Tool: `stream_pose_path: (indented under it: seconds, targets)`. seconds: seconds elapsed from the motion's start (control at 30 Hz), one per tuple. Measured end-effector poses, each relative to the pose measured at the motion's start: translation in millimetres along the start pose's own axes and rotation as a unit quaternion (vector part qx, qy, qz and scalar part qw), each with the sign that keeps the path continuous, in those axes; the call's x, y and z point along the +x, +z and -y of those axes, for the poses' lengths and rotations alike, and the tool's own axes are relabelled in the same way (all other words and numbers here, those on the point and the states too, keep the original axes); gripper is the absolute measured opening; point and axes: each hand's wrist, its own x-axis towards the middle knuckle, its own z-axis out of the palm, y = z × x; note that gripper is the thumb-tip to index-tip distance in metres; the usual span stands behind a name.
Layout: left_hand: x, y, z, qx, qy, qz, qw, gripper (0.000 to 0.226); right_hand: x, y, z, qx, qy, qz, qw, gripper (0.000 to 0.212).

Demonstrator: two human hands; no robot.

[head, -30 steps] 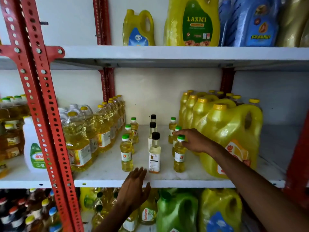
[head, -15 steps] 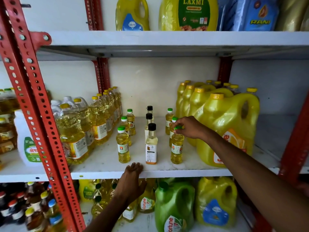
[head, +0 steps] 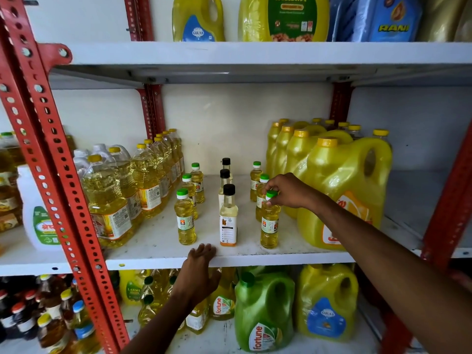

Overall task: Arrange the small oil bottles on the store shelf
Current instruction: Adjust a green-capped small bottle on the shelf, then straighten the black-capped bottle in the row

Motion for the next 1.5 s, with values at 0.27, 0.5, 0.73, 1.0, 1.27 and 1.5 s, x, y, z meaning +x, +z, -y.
stream_pose_path:
  seconds: [0.27, 0.5, 0.73, 1.0, 1.27, 1.5]
  targets:
    - [1, 1, 1, 0.006, 0.006, -0.004, 1.0, 0.069, -8, -2, 4, -0.017, -0.012, 0.001, 1.0, 0.04]
    - [0, 1, 0, 0.007, 0.001, 0.002, 1.0, 0.068, -14, -4, 7, -0.015, -0.011, 0.001, 1.0, 0.039]
    - [-1, 0, 0, 0.003, 0.004, 0.001, 1.0, 0.068, -15, -4, 9, -0.028, -0.005, 0.008, 1.0, 0.042]
    - [-10, -9, 19, 0.046, 0.083, -0.03, 0.995, 0.07, -10, -9, 8, -0.068, 0.014, 0.012, 0.997, 0.064]
    - [-15, -19, 34, 0.028, 0.038, -0.026, 0.999, 0.065, 13, 24, 72, 0.005, -0.058, -0.059, 0.997, 0.064]
    - [-12, -18, 35, 0.005, 0.015, -0.031, 0.999, 0.065, 46, 41, 85, -0.004, -0.026, -0.003, 1.0, 0.048]
